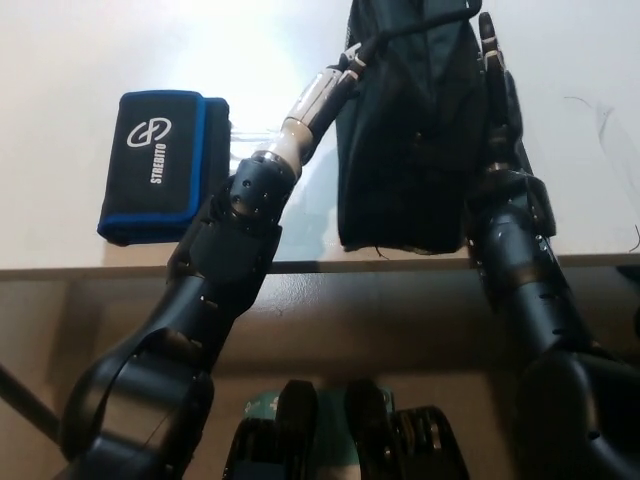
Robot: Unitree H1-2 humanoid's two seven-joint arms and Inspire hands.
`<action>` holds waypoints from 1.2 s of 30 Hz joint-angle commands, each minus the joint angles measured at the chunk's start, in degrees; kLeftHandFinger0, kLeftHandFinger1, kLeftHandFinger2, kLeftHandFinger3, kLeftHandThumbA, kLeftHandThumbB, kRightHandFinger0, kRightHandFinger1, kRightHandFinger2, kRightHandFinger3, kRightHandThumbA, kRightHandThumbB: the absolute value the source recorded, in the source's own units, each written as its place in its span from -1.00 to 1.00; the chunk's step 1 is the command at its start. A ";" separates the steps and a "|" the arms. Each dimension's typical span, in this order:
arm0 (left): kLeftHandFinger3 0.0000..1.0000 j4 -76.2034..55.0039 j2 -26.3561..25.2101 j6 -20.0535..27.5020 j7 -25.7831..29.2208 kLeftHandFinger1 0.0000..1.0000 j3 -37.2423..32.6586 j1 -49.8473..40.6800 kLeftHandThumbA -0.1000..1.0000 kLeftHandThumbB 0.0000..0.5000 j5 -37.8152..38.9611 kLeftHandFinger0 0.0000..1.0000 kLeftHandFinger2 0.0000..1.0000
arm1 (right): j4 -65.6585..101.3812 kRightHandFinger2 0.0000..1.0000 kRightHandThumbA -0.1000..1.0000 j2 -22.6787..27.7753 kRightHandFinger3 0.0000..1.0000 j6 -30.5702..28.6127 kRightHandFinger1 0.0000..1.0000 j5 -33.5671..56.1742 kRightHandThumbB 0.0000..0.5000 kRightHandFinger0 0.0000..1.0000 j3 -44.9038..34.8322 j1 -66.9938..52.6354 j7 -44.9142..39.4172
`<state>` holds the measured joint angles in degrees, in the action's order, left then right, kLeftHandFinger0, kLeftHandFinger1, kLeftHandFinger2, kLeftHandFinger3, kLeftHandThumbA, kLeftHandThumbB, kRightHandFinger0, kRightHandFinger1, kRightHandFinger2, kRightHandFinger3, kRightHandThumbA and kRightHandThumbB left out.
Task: Use both hands to pick up the lunch bag on the right hand side and smoothly move it near the note book on the left hand side
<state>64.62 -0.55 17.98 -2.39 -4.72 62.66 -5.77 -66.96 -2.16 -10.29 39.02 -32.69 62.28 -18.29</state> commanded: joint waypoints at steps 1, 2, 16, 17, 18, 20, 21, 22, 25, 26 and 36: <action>1.00 -0.94 0.46 4.48 -1.49 1.00 2.34 2.78 1.00 0.37 3.51 1.00 1.00 | -1.31 1.00 1.00 -2.47 1.00 3.04 1.00 3.58 0.10 1.00 -0.90 6.18 -5.56; 1.00 -1.17 0.09 4.65 -1.42 1.00 2.20 2.60 1.00 0.37 3.09 1.00 1.00 | -1.55 1.00 1.00 -2.71 1.00 2.86 1.00 3.64 0.09 1.00 -0.95 6.37 -5.98; 1.00 -7.92 -6.09 3.45 4.80 1.00 4.48 -2.49 1.00 0.51 1.09 1.00 1.00 | -4.51 1.00 1.00 -5.17 1.00 -0.07 1.00 1.22 -0.06 1.00 1.73 8.87 -4.78; 1.00 -8.72 -6.44 3.28 4.50 1.00 4.87 -2.95 1.00 0.50 1.55 1.00 1.00 | -4.82 1.00 1.00 -5.54 1.00 0.19 1.00 1.46 -0.06 1.00 1.65 9.16 -4.99; 1.00 -8.94 -6.50 3.17 4.42 1.00 4.98 -2.97 1.00 0.49 1.66 1.00 1.00 | -4.95 1.00 1.00 -5.54 1.00 0.27 1.00 1.61 -0.06 1.00 1.60 9.30 -5.13; 1.00 -10.95 -7.41 2.29 4.25 1.00 5.48 -3.94 1.00 0.53 1.80 1.00 1.00 | -5.53 1.00 1.00 -5.91 1.00 -0.16 1.00 0.98 -0.02 1.00 2.12 9.69 -4.60; 1.00 -12.56 -7.93 1.66 4.31 1.00 6.05 -4.78 1.00 0.52 2.14 1.00 1.00 | -5.89 1.00 1.00 -6.22 1.00 -0.51 1.00 0.39 -0.02 1.00 2.64 9.93 -4.31; 1.00 -14.47 -8.31 0.81 4.26 1.00 6.82 -5.69 1.00 0.46 2.69 1.00 1.00 | -6.47 1.00 1.00 -6.49 1.00 -0.91 1.00 0.03 0.02 1.00 3.05 10.26 -4.20; 1.00 -17.17 -9.04 0.85 3.47 1.00 7.47 -7.27 1.00 0.43 2.87 1.00 1.00 | -7.13 1.00 1.00 -7.01 1.00 -1.10 1.00 -0.01 0.03 1.00 3.40 10.65 -3.62; 1.00 -17.80 -9.30 0.61 3.69 1.00 7.62 -7.76 1.00 0.51 2.76 1.00 1.00 | -7.17 1.00 1.00 -7.25 1.00 -1.09 1.00 0.07 0.03 1.00 3.45 10.74 -3.59; 1.00 -23.54 -10.04 -0.76 3.86 1.00 8.84 -10.54 1.00 0.33 2.46 1.00 1.00 | -7.65 1.00 1.00 -9.17 1.00 -1.88 1.00 -0.86 -0.07 1.00 3.98 11.61 -3.19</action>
<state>44.54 -9.10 17.39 0.62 3.60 50.81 -3.85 -74.32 -9.72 -10.56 39.33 -29.79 69.29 -20.24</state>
